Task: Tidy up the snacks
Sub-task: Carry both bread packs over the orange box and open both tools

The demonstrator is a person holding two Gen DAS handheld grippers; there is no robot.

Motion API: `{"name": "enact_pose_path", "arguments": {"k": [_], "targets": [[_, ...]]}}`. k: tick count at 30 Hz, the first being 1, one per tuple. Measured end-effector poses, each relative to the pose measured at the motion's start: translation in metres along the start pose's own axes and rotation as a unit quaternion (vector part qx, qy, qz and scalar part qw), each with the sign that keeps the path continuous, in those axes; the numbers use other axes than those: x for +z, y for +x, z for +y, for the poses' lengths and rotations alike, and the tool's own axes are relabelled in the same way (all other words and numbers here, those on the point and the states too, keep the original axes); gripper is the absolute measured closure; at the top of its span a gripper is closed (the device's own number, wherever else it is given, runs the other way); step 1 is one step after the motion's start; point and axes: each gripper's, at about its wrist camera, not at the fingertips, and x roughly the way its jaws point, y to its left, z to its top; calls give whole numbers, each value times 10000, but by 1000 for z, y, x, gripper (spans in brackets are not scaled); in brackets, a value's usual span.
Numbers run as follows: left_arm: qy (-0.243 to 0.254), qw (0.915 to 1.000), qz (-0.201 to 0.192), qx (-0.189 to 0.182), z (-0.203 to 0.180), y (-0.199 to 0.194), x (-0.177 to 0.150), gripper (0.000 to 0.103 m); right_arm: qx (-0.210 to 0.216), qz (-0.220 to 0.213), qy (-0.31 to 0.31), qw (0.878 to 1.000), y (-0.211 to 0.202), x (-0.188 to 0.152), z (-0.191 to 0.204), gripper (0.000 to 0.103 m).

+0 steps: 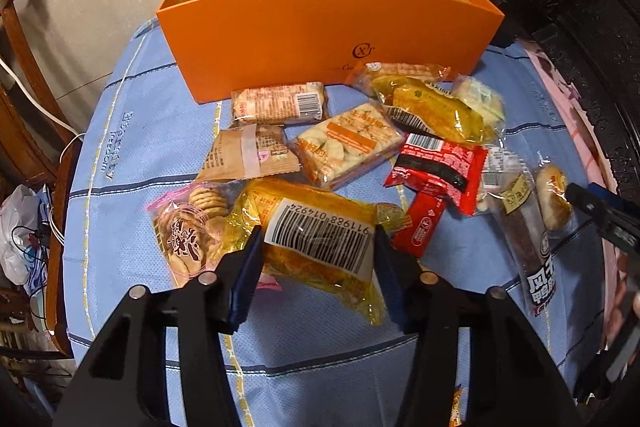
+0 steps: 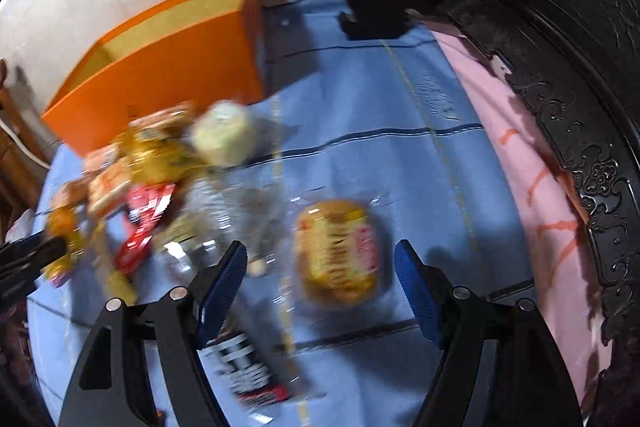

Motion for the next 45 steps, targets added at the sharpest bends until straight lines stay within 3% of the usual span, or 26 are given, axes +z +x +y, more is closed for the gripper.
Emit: {"name": "enact_pose_path", "arguments": {"k": [6, 8, 10, 14, 20, 28, 38, 45], "targets": [[30, 10000, -21, 16, -5, -2, -1, 51, 7, 372, 16, 9993, 30, 0, -3, 27], [40, 10000, -41, 13, -5, -4, -1, 51, 33, 498, -30, 9988, 38, -2, 0, 39], [15, 10000, -73, -24, -5, -8, -1, 51, 62, 626, -36, 9980, 46, -4, 0, 41], [0, 9999, -133, -35, -2, -13, -2, 51, 117, 544, -155, 9983, 43, -5, 4, 49], [-73, 9998, -182, -62, 4, -18, -1, 51, 396, 195, -164, 9989, 7, 3, 1, 50], [-66, 9987, -481, -129, 3, -45, 16, 51, 947, -474, -386, 9936, -49, 47, 24, 50], [90, 9928, -1190, -87, 0, -89, 95, 51, 1556, -1096, -720, 9791, -72, 142, 92, 51], [170, 9903, -1377, 62, 3, -79, 163, 51, 1675, -1076, -703, 9775, -48, 195, 127, 51]]}}
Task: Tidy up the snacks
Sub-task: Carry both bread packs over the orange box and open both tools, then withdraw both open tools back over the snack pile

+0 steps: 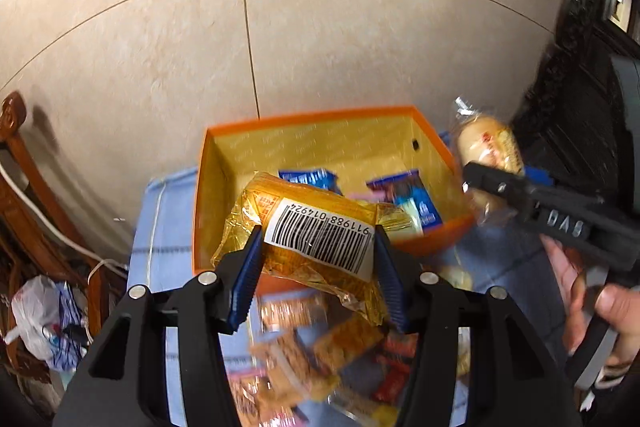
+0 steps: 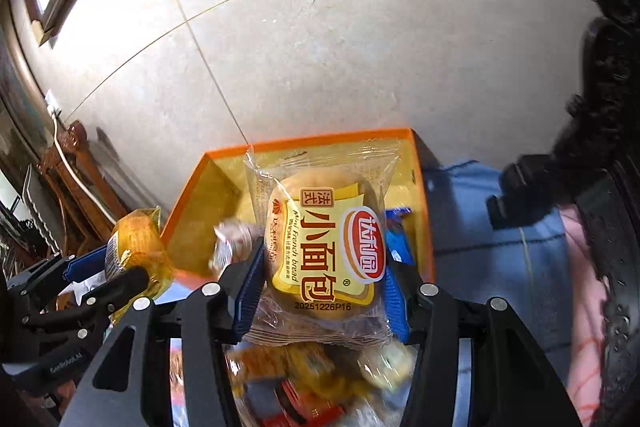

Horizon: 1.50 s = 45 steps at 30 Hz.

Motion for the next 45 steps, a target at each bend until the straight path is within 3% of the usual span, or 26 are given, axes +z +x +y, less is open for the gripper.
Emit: {"name": "enact_pose_path", "arguments": {"k": [6, 13, 15, 18, 20, 24, 31, 37, 43, 45], "targets": [[-13, 9998, 144, 107, 3, 48, 31, 51, -107, 304, -30, 9995, 45, 11, 3, 51], [-75, 9982, 557, 196, 1, 95, 24, 48, -121, 732, 98, 9972, 82, 2, -5, 50], [-95, 9978, 582, 288, 2, 102, 20, 42, -133, 801, 122, 9966, 89, 0, -6, 48], [-165, 9977, 534, 389, 5, 104, 19, 25, -216, 824, 112, 9963, 94, -3, -7, 48], [-222, 9974, 505, 464, 7, 102, 19, 16, -203, 815, 169, 9963, 94, -4, -9, 48], [-307, 9971, 511, 479, 13, 98, 18, 16, -296, 674, 41, 9973, 87, -4, -6, 42], [-250, 9974, 449, 502, 21, 73, 0, 15, -103, 522, -89, 9985, 48, -22, -6, 41], [-299, 9972, 504, 474, 27, 43, -39, 14, -12, 542, -85, 9985, 9, -60, -10, 39], [-244, 9966, 555, 557, 29, 13, -85, 9, -231, 576, -237, 9978, -21, -107, -3, 25], [-253, 9960, 655, 554, 33, 6, -103, 9, -234, 669, -175, 9973, -25, -123, -3, 24]]}}
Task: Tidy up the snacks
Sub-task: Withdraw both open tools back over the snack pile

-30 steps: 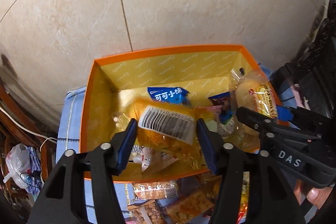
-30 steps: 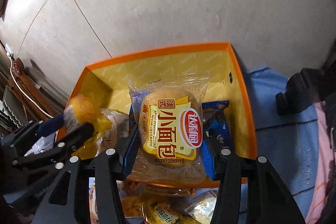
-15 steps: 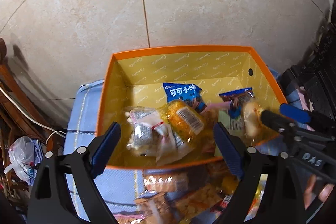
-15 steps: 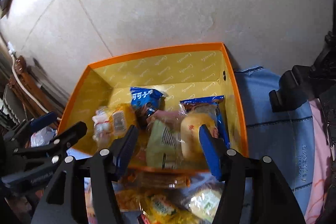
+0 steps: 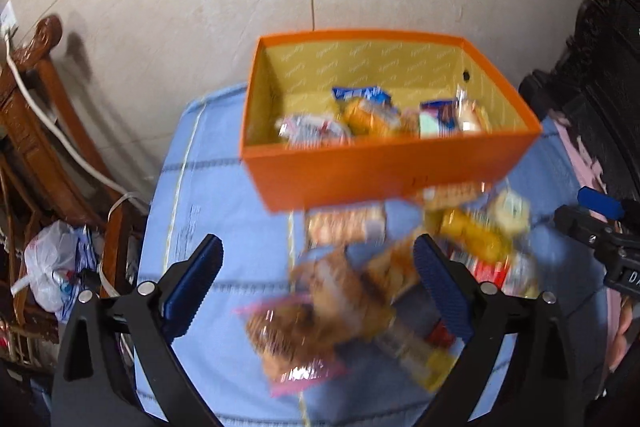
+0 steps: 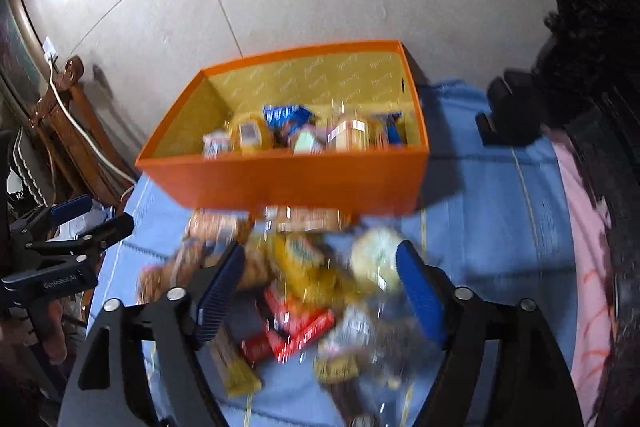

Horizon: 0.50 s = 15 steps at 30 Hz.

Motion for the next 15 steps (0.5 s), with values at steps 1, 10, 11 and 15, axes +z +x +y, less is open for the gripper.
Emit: {"name": "enact_pose_path", "arguments": {"k": [1, 10, 11, 15], "targets": [[5, 10000, 51, -8, 2, -1, -7, 9, -19, 26, 22, 10000, 0, -5, 1, 24], [-54, 9994, 349, -23, 22, -8, -64, 9, -151, 67, 64, 9998, -21, -46, 27, 23], [-54, 9994, 344, -67, 22, -9, -65, 9, -188, 52, 76, 9998, -24, -49, 29, 23], [93, 9994, 238, -234, 22, -20, -72, 9, -350, -60, 209, 9992, -36, -63, 39, 23]]}}
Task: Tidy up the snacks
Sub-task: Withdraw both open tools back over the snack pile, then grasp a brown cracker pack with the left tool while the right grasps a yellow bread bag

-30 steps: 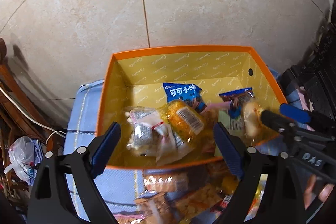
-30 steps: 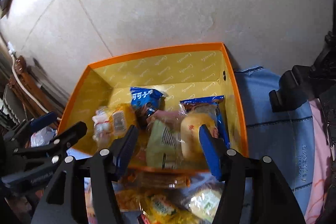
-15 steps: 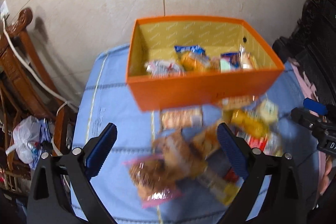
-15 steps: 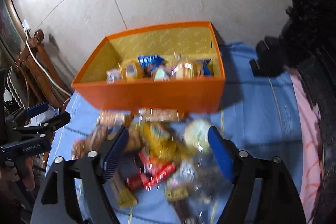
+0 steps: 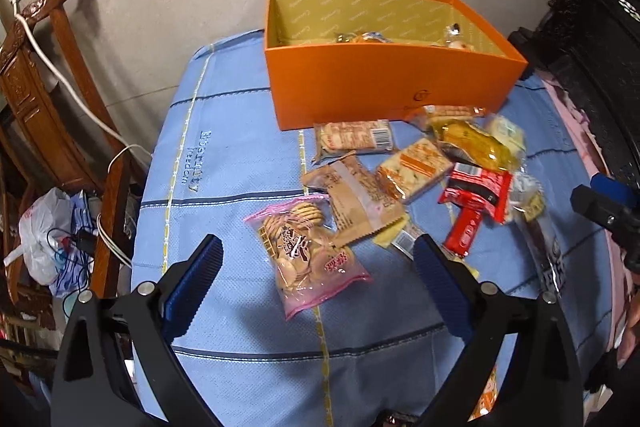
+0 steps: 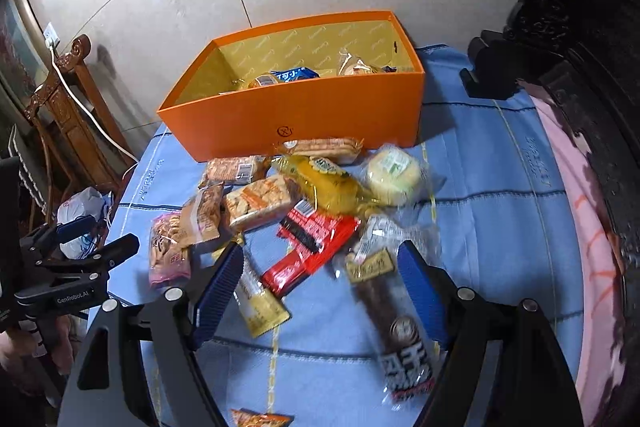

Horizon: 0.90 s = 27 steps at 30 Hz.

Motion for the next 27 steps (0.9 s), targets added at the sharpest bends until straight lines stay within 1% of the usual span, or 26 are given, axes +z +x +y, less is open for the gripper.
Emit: {"name": "enact_pose_path", "arguments": {"k": [3, 4, 6, 11, 17, 21, 27], "targets": [[87, 10000, -23, -19, 0, -5, -3, 9, -43, -52, 48, 10000, -3, -7, 3, 22], [100, 9999, -26, -48, -1, -6, -4, 9, -116, -61, 41, 9999, -3, -10, 4, 22], [147, 9999, -17, -12, -2, -7, -4, 9, -127, -50, 74, 9999, -2, -12, 3, 22], [54, 10000, 53, 6, -2, 2, 0, 9, -91, 26, -93, 9999, 11, -4, 1, 22], [-188, 9996, 198, 120, 0, 24, 8, 9, -108, 63, -487, 9987, 47, 27, -4, 22], [-357, 9988, 271, 181, 3, 36, 11, 9, -93, 289, -851, 9959, 84, 47, 0, 22], [-500, 9979, 342, 218, 8, 48, 10, 9, 106, 634, -1211, 9906, 122, 57, 10, 22]]}}
